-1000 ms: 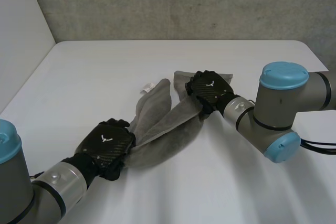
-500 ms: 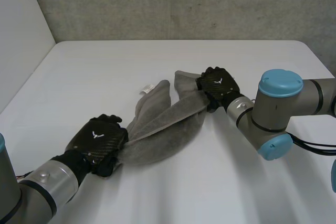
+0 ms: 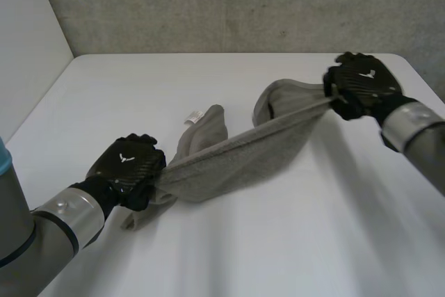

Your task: Fold the towel.

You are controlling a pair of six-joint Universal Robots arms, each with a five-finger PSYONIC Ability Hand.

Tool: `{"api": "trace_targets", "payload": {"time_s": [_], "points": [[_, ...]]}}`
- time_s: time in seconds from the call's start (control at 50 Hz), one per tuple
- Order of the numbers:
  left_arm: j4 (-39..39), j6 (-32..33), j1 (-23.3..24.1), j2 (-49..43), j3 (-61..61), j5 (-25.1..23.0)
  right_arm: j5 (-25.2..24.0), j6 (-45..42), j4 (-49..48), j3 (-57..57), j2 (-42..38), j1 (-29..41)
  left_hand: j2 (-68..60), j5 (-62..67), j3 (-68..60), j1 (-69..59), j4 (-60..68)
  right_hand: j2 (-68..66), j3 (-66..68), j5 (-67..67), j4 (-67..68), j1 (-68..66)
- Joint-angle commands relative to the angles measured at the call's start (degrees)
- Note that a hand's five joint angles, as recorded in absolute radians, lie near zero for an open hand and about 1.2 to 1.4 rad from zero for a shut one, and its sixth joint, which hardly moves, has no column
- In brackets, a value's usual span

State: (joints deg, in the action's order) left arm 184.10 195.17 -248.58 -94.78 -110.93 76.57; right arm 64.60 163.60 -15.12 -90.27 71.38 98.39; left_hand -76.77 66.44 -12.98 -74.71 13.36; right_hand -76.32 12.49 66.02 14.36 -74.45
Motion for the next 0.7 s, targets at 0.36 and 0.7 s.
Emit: {"api": "trace_targets", "payload": {"time_s": [0.36, 0.7], "points": [[3.5, -0.2, 2.3, -12.9, 3.6, 1.3, -9.1, -2.4, 6.6, -15.5, 10.7, -11.2, 46.4, -46.0, 3.0, 44.3, -3.4, -3.7, -2.5, 4.0, -4.4, -5.6], [5.1, -0.5, 3.6, -15.2, 3.4, 9.6, -9.9, -0.7, 10.4, -14.9, 18.9, -14.3, 26.4, -26.1, 3.0, 24.4, -3.4, -3.7, -2.5, 4.0, -4.4, -5.6]]}}
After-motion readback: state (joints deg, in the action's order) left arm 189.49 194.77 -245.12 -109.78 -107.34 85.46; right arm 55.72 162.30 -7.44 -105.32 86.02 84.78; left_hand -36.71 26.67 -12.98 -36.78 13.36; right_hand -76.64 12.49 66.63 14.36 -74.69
